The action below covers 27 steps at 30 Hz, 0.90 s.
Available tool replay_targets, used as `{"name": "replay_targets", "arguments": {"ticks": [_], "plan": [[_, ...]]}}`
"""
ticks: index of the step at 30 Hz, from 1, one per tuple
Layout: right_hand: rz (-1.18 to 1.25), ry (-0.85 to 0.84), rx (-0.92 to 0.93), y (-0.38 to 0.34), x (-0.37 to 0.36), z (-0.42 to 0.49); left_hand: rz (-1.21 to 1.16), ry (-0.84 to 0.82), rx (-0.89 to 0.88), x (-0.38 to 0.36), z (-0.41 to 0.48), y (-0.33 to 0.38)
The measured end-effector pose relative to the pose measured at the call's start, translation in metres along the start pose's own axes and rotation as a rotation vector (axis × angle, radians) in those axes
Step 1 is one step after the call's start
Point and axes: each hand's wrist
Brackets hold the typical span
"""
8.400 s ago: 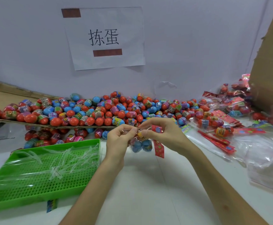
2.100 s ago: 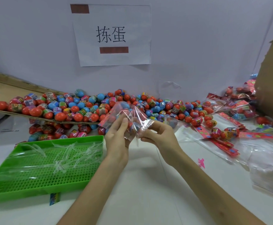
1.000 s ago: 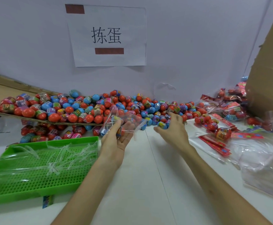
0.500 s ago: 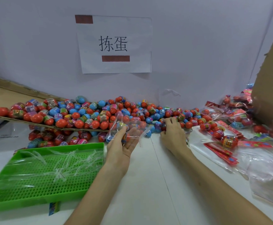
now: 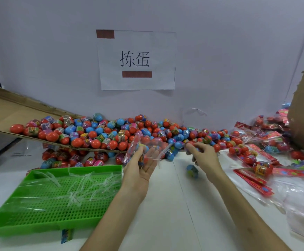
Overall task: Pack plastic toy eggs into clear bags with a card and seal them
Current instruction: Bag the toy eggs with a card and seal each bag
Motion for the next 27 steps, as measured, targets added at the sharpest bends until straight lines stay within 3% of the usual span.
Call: {"name": "replay_targets", "arguments": {"ticks": [4,9,11,14,20,24,27], "plan": [[0.090,-0.161,0.027,-0.012,0.005,-0.031,-0.008,0.019,-0.005,0.002,0.000,0.001],[0.155,-0.585,0.021,-0.028,0.001,-0.055,0.029,0.023,-0.034,0.004,0.003,-0.001],[0.134,-0.668,0.021,-0.033,-0.006,-0.063,0.048,0.015,-0.047,0.006,0.004,-0.002],[0.192,-0.628,0.050,-0.036,-0.019,-0.074,0.097,-0.003,-0.050,0.007,0.004,-0.005],[0.328,-0.310,0.070,-0.028,-0.043,-0.082,0.101,-0.086,-0.023,0.006,0.000,-0.008],[0.224,-0.142,0.212,-0.022,-0.046,-0.082,0.137,-0.139,0.020,0.004,-0.003,-0.014],[0.127,-0.147,0.264,-0.023,-0.043,-0.080,0.142,-0.133,0.030,0.004,-0.003,-0.015]]}}
Point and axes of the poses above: each hand's wrist, its own z-axis towards the middle knuckle, its own x-axis out of the back of the hand, y = z × x, and after that the axes turned 13 degrees about -x, right-handed
